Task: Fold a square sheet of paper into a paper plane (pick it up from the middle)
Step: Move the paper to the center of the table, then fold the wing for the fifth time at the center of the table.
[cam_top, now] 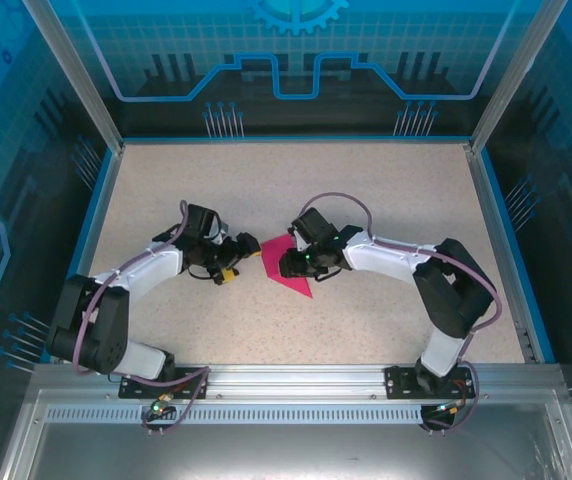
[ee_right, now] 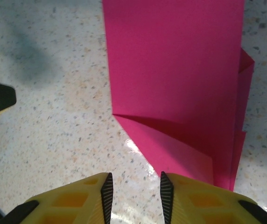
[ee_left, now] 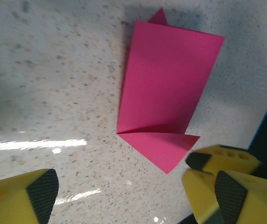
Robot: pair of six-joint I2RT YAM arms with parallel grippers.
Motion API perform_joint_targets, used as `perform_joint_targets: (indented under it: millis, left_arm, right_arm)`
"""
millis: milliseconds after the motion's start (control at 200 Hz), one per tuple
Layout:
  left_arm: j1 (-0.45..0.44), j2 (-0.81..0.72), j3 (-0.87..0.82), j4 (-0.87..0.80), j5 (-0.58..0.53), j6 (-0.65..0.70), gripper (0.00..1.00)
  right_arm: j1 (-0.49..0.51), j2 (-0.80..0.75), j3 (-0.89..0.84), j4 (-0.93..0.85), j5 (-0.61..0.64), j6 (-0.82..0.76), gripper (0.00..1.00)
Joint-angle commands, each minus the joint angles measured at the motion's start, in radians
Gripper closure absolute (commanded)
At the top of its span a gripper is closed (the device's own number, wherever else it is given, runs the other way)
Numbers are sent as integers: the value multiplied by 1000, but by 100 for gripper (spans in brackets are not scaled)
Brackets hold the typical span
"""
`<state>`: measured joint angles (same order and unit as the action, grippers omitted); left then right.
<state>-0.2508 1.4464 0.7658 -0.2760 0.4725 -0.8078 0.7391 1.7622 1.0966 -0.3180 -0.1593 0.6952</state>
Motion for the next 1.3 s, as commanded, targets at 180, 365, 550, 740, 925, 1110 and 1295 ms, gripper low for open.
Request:
perform_joint_targets:
  millis: [180,365,550,740,925,1110,1295]
  left_arm:
    - [-73,108,-5,145,109,-109,25]
    - [-98,160,3,184,124,-137,34]
    - [-116,199,14,192,122,-149,41]
    - [-132,244,41,194,115,-152,51]
    - [-140,285,72,193,105,-150,57]
    - [-141,322,94,198,101,-148,61]
    - [-140,342,107,196,103,-142,61]
  right_arm:
    - [-60,71,-51,80,-55,49,67]
    - [-102,84,-114,151,-104,71,67]
    - [-132,89,-165,219,-165,102,67]
    - [-178,82,-244,319,-246,148,67]
    - [-208,92,-279,370,-299,172,67]
    - [-216,89,-283,370,-307,169,67]
    - [-222,82,-288,369,-309,167,67]
